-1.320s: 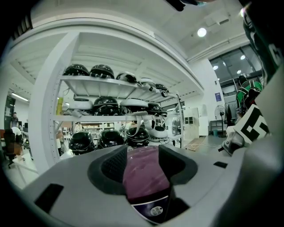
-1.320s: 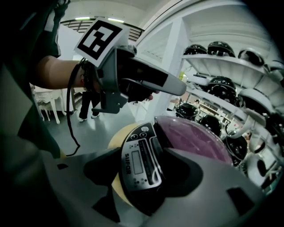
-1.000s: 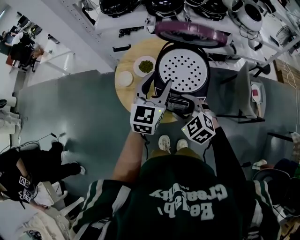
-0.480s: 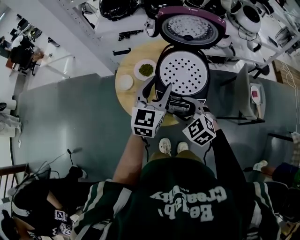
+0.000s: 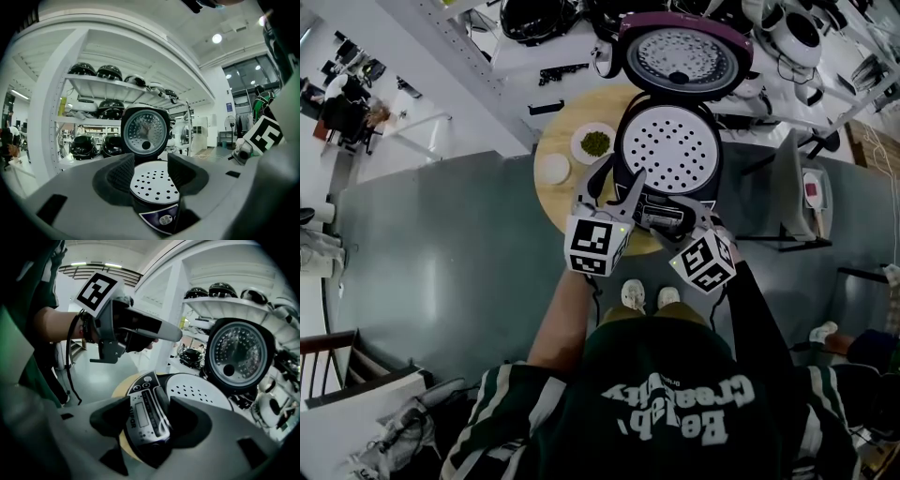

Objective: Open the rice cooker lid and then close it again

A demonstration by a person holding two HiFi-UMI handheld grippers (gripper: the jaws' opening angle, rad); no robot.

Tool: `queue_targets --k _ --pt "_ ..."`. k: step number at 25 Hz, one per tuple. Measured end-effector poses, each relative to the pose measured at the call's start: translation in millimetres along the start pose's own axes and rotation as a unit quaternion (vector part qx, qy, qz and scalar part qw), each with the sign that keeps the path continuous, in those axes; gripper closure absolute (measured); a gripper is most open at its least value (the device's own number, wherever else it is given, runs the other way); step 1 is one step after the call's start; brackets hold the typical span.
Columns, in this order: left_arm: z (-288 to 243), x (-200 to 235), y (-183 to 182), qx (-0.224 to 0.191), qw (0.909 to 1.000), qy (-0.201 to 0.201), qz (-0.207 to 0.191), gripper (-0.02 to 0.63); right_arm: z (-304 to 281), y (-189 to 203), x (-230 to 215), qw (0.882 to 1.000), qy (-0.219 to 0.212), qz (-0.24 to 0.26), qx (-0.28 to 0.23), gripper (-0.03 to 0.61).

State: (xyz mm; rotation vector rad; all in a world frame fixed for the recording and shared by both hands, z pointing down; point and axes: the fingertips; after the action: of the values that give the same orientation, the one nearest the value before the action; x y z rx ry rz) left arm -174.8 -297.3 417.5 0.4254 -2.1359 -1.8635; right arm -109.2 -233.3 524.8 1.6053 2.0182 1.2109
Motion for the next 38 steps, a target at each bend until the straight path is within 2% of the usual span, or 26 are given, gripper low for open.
queue_targets --k 5,12,19,25,30,33,38 --pt "-1.9 0.2 -2.1 0.002 1.0000 0.007 0.000 0.403 0.7 -1.5 0.0 1.000 0.010 -0.004 -0.003 0.295" --pt "-4.9 2.0 -7.7 0.003 0.9999 0.013 -0.001 0.402 11.0 -10.1 -21.9 0.993 0.026 -0.105 -0.038 0.276" --pt "-8.3 -2.5 -19.8 -0.003 0.9996 0.026 -0.012 0.400 31.1 -28.4 -57.1 0.982 0.076 -0.151 -0.081 0.275" --pt "-8.4 -0.9 -42.2 -0.022 0.9993 0.028 -0.014 0.383 52.0 -50.6 -85.1 0.971 0.117 -0.171 -0.118 0.300" --pt "-6.3 -2.7 -61.9 -0.031 0.9981 0.052 -0.013 0.379 66.8 -60.8 -107.2 0.969 0.141 -0.165 -0.119 0.299" --pt "-9.9 -2.5 -73.5 -0.034 0.9970 0.065 -0.025 0.385 79.4 -65.5 -130.1 0.964 0.166 -0.167 -0.126 0.293" --pt "-25.9 8.1 -91.7 -0.029 0.9967 0.066 -0.038 0.379 100.9 -75.3 -168.9 0.960 0.193 -0.153 -0.135 0.285"
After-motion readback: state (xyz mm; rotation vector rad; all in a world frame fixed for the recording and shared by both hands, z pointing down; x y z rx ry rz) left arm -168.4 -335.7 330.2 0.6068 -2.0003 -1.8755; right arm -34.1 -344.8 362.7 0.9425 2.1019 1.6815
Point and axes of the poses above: the fingertips, and each gripper's own axes: z backward along the fingers, x to its left, y out of its underside, and after that the axes turned 3 degrees about y, right-handed
